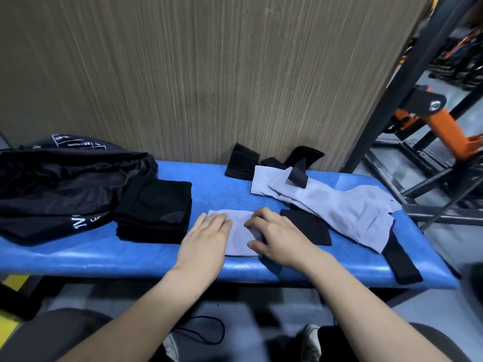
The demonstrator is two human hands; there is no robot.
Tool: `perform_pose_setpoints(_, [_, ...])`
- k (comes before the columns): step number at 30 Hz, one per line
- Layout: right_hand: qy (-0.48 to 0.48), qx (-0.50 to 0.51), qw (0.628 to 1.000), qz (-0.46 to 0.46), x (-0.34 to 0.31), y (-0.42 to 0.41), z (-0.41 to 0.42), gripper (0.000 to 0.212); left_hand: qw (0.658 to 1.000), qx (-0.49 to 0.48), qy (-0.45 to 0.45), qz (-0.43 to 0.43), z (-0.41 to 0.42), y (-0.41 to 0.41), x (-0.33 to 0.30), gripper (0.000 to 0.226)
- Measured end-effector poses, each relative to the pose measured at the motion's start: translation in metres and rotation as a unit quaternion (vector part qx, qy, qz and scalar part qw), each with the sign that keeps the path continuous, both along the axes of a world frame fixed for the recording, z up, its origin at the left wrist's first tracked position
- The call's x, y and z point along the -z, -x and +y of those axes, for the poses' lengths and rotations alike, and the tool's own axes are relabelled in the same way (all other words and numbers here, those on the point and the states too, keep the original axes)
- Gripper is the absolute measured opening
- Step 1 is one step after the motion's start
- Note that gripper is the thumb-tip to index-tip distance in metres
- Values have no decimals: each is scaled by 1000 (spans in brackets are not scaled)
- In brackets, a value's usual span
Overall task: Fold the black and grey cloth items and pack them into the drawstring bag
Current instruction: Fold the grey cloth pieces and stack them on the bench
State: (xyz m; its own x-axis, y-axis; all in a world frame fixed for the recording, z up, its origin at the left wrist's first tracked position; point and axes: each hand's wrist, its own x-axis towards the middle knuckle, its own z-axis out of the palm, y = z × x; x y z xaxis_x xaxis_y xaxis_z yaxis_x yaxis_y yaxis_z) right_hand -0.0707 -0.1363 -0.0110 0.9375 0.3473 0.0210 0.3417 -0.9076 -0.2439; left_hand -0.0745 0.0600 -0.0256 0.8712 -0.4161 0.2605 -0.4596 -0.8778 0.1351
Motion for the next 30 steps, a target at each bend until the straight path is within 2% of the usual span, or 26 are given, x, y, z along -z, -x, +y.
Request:
perform_pose_setpoints(4, [4, -7, 1000, 2, -1, -8, 10, 49, 996, -29, -75, 30, 6, -10, -4, 63])
perform_pose_setpoints(7, [-9, -9, 1000, 7, -1, -17, 17, 50, 997, -37, -62, -33, 15, -18, 6, 56])
perform_pose_setpoints(9, [-19, -8, 1000, 11, 1, -21, 21, 49, 993, -43, -85, -65, 16, -24, 12, 49])
perform_pose_setpoints(15, [-50, -8, 999, 7, 0, -20, 24, 45, 985, -61, -141, -76, 10, -27, 12, 45])
perform_pose_setpoints(17, [-72, 1, 997, -8, -5, -17, 17, 39, 986, -58, -133, -82, 7, -29, 8, 47])
perform_pose_setpoints(20, [-79, 37, 995, -52, -15, -8, -2, 34, 993, -40, -46, -99, -6, -34, -5, 37])
perform_pose_setpoints(24, [-103, 141, 981, -89, -27, 7, -45, 25, 994, -40, 100, -27, -36, -42, -25, 26])
perform_pose_setpoints(28, [-180, 276, 939, -103, -35, 21, -99, 14, 955, -59, 278, 83, -73, -65, -36, 19])
perform_pose_setpoints(30, [-245, 339, 901, -114, -38, 28, -128, 11, 936, -74, 320, 127, -92, -78, -39, 17])
